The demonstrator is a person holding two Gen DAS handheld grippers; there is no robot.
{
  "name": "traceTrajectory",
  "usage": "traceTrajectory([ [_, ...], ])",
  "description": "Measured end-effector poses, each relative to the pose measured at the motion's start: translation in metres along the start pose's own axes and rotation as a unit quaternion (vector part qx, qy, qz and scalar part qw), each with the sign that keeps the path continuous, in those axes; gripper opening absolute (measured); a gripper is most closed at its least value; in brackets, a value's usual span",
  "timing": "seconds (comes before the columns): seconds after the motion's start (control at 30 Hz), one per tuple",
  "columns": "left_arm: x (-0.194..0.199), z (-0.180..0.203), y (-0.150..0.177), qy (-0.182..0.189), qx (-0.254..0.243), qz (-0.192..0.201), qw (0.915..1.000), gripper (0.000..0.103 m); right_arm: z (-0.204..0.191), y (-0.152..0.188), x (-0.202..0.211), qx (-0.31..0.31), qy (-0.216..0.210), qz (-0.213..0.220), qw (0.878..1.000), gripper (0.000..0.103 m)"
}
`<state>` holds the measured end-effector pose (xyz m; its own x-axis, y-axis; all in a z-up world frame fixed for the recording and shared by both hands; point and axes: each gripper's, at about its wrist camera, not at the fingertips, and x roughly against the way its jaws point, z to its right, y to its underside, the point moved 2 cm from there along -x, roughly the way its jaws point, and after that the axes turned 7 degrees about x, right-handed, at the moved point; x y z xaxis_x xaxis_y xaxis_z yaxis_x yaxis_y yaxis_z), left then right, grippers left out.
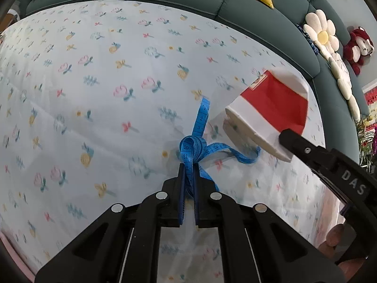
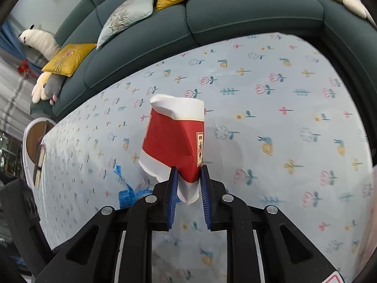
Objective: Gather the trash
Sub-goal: 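Grasp the blue strap with the left gripper while the right gripper grasps the red-and-white cup, then carry strap and cup over the bin and open both grippers to drop them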
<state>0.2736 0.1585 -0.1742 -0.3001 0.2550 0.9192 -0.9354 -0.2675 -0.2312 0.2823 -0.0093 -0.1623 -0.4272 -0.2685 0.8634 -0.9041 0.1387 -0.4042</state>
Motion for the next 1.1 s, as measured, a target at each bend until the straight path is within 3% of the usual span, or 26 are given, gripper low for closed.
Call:
traceTrajectory([
  [0.6,0.071,0.070,0.067,0.025,-0.071,0.033,0.9966,0.005,0.039,0.042,0.129,-0.008,0.023,0.085,0.996,0.018],
  [1.1,0.133,0.167,0.130,0.066,-0.159,0.064,0.9830,0.005,0.120,0.094,0.238,-0.056,0.062,0.157,0.984,0.018],
])
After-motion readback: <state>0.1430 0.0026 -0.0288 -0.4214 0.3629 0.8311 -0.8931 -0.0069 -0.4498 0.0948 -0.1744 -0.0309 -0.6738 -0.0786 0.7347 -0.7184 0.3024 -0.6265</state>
